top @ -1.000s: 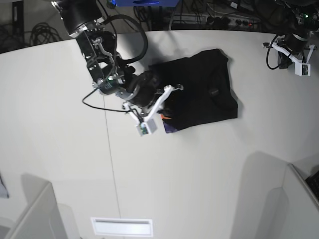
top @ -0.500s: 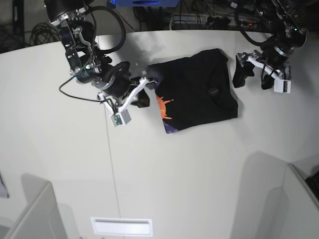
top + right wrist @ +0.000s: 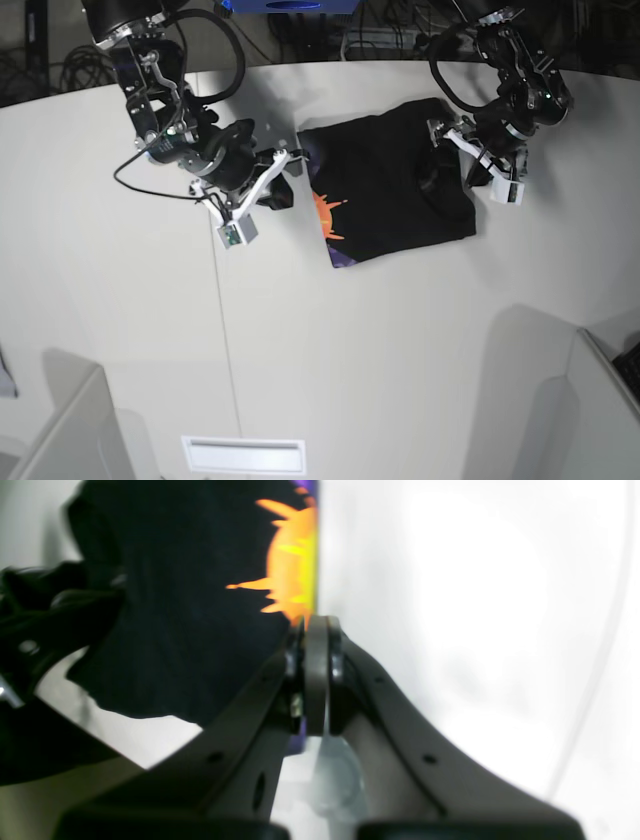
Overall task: Fold the T-shirt properly
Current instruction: 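Release with the right gripper and grasp the folded bundle with the left gripper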
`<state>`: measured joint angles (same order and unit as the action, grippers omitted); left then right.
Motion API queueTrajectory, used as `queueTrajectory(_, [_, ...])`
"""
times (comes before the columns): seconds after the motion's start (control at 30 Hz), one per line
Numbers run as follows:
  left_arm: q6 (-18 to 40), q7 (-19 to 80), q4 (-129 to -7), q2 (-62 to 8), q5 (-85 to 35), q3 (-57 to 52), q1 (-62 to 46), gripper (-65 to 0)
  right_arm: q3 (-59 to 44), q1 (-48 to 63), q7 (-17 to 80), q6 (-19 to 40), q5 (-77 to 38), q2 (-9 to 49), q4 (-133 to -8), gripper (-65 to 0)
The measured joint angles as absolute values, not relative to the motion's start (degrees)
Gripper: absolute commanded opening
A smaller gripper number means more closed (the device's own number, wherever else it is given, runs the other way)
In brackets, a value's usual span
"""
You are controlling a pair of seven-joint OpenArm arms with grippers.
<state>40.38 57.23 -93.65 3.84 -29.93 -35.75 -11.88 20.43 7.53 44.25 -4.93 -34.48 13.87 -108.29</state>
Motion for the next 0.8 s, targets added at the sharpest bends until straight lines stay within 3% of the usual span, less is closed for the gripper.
queueTrajectory(0.2, [40.6, 55.9, -90.96, 3.79, -31.05, -35.68, -10.92, -3.3, 20.25, 8.51, 44.4, -4.93, -34.33, 14.09, -108.29, -65.0])
queueTrajectory(0.27, [40.6, 55.86, -90.78, 3.79, -31.07, -35.68, -10.81, -9.9, 19.66, 8.45, 44.12, -4.93, -34.5, 13.89, -108.31, -65.0])
queueTrajectory(0.47, [40.51, 56.6, -90.13, 3.81, -30.24, -35.64, -10.85, -40.6, 17.54, 8.6, 44.21, -4.93, -34.11, 14.06, -108.49, -65.0])
queueTrajectory(0.7, [35.27, 57.36, -90.08, 2.57, -30.24, -30.63, -10.5, -65.0, 17.45, 9.85, 43.81, -4.93, -34.26, 14.06, -108.68, -65.0])
queueTrajectory(0.8, [32.93, 57.8, -90.17, -0.4, -30.26, -25.32, -10.07, -65.0, 13.54, 12.38, 43.99, -4.27, -34.72, 13.67, -108.97, -65.0])
